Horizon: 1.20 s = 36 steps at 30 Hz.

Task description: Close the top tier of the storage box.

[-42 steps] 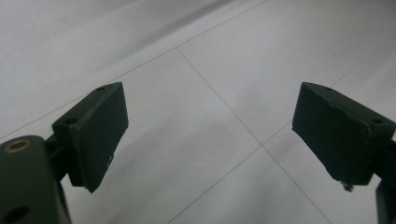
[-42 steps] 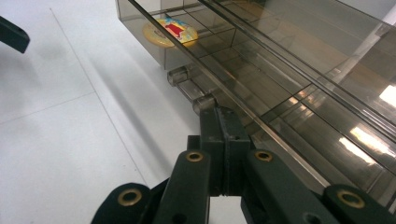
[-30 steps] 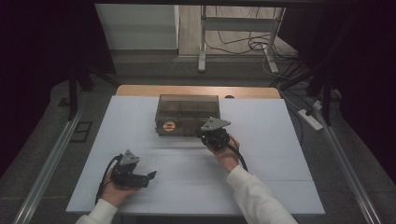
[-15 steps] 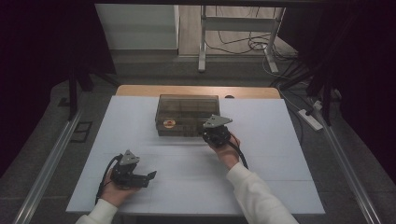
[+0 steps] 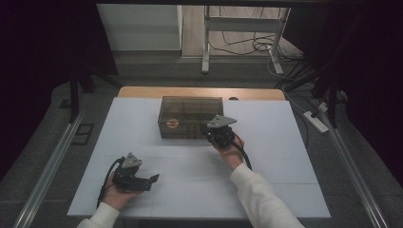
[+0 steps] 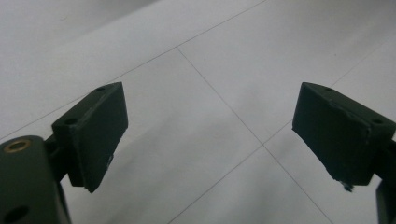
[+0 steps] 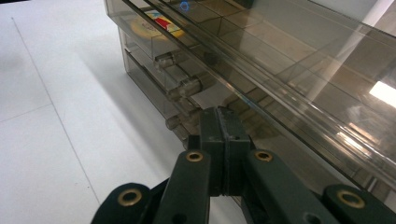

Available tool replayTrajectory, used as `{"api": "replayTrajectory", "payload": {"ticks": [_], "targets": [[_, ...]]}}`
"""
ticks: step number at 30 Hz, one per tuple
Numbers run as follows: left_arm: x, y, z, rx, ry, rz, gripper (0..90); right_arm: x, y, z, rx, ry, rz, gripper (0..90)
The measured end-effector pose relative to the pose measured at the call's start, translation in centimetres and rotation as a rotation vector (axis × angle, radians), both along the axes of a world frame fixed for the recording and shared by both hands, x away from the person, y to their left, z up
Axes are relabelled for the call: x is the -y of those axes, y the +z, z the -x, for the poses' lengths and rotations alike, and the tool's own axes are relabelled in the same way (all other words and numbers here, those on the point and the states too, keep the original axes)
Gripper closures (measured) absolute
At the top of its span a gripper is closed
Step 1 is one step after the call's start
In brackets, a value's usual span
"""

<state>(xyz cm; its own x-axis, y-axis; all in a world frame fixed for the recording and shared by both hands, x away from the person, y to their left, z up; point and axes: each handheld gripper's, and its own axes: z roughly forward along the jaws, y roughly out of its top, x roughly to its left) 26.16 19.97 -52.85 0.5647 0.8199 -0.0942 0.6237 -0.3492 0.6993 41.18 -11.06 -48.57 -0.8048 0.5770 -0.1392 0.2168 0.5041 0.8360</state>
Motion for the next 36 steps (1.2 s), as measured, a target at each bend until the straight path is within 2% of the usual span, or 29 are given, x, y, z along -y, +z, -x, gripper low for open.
{"api": "replayTrajectory", "payload": {"ticks": [9,21,28,36], "targets": [[0.0,0.0,0.0,0.001,-0.001,-0.001,10.9,0.3,-0.2,-0.7,0.0,-0.02,-0.009,89.3],[0.0,0.0,0.0,0.001,-0.001,-0.001,10.9,0.1,-0.4,-0.9,-0.004,-0.008,-0.003,89.2],[-0.1,0.0,0.0,0.001,0.003,0.002,10.9,0.5,0.1,-0.5,-0.006,-0.022,-0.01,89.2],[0.0,0.0,0.0,0.001,0.001,0.001,10.9,1.5,0.9,0.6,0.002,0.007,-0.017,89.2]]}}
